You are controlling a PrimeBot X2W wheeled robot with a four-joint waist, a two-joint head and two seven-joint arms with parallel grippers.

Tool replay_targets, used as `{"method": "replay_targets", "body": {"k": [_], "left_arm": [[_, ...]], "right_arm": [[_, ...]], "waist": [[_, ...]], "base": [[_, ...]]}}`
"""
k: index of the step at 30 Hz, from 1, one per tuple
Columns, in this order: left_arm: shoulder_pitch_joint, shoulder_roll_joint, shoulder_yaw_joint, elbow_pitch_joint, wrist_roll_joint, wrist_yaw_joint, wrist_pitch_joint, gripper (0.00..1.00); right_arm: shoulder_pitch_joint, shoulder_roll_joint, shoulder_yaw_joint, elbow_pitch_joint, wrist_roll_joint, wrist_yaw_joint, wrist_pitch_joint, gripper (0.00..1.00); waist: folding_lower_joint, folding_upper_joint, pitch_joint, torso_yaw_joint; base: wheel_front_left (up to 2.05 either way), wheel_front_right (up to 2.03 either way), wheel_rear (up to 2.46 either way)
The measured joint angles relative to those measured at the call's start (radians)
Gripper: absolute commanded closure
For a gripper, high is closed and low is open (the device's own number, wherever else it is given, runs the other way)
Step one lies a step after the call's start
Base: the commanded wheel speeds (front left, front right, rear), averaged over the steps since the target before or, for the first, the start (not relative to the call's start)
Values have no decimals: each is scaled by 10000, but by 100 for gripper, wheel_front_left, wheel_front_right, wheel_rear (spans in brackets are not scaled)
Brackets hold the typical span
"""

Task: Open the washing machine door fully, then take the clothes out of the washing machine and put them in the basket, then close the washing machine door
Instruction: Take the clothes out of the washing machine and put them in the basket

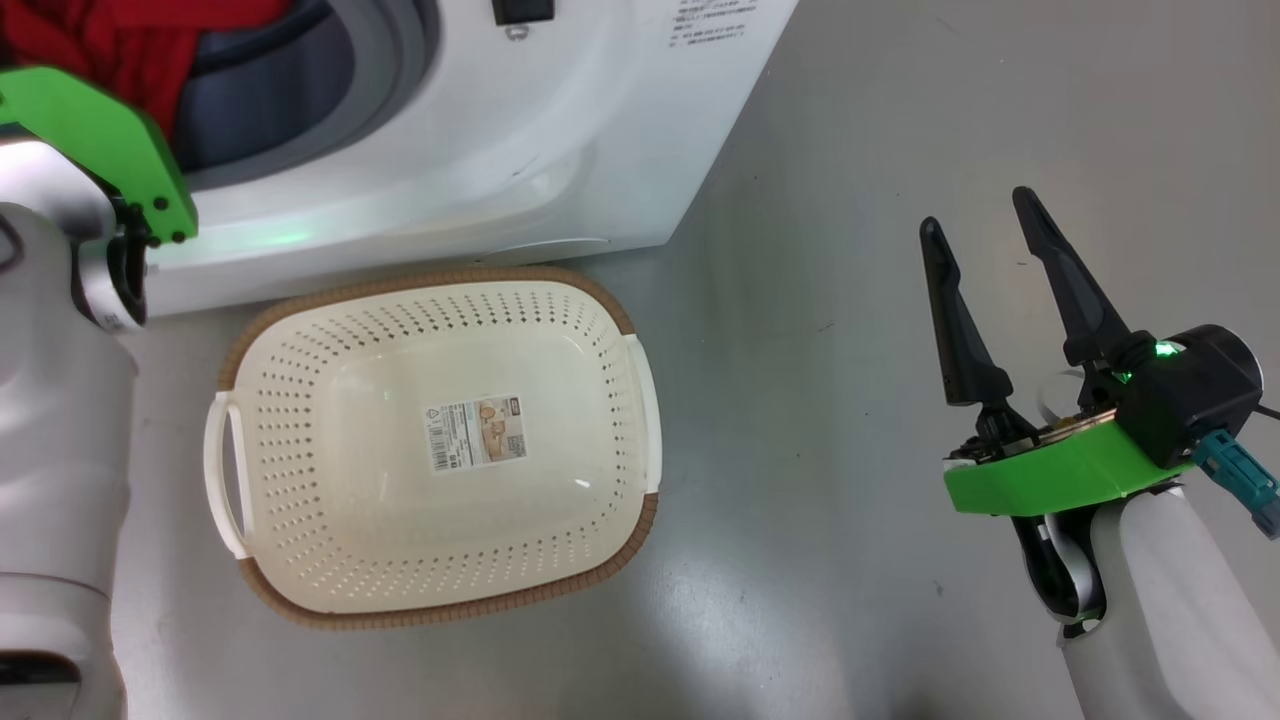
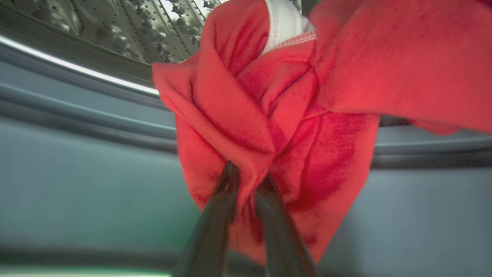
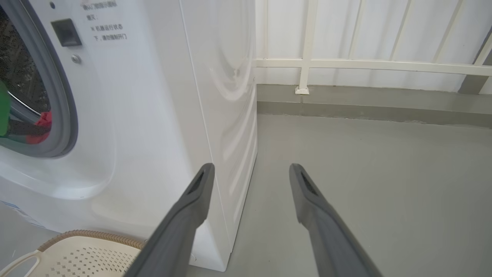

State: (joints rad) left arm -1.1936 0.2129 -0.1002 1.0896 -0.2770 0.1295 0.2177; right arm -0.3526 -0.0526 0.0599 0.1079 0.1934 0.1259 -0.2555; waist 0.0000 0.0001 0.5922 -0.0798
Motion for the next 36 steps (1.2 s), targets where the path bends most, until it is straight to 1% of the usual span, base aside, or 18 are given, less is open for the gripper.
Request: {"method": "replay_targets", "body": {"k": [4,7,8,14,16,19,24,26,28,31,36], "left_arm": [[7,-23,-15,15,-65,-86,-493,100],[17,-79,-27,27,-107,-280,-840,100],[17,-79,-27,27,-107,-280,-840,100],[190,-199,-23,-165,-405,-690,-1916,100],[301,-196,-67,-232,-397,-702,-2322,100],[455,-196,-59,-336,-437,-1053,-2920,100],[863,-274,-42,-454,-612,-1252,-3733,100],[1089,-349,-23,-566,-688,-1452,-4025,100],[1318,-405,-35,-734,-761,-1626,-4240,100],[1714,-456,-17,-1062,-865,-1745,-4468,100],[2573,-483,-8,-1714,-961,-1829,-4585,100]], "right_arm": [[-1,0,-12,35,4,0,0,0],[-1,0,-31,44,17,0,0,0],[-1,0,-31,44,17,0,0,0],[-1,0,-67,107,17,0,0,0],[-1,0,-77,144,17,0,2,0],[0,0,-98,163,17,0,2,0],[9,0,-169,221,17,0,2,0],[12,0,-196,232,17,0,0,0],[33,0,-215,251,17,0,2,0],[167,2,-222,270,65,0,0,0],[304,2,-213,316,290,0,0,0]], "waist": [[0,0,-28,27],[0,0,-97,75],[0,0,-97,75],[0,-1,-255,229],[0,0,-329,280],[0,0,-449,358],[0,0,-729,477],[0,0,-866,518],[0,0,-1016,551],[0,0,-1267,593],[1,0,-1700,602]], "base": [[0,0,0],[0,0,0],[0,0,0],[0,0,0],[0,0,0],[0,0,0],[0,0,0],[0,0,0],[0,0,0],[0,0,0],[0,0,0]]}}
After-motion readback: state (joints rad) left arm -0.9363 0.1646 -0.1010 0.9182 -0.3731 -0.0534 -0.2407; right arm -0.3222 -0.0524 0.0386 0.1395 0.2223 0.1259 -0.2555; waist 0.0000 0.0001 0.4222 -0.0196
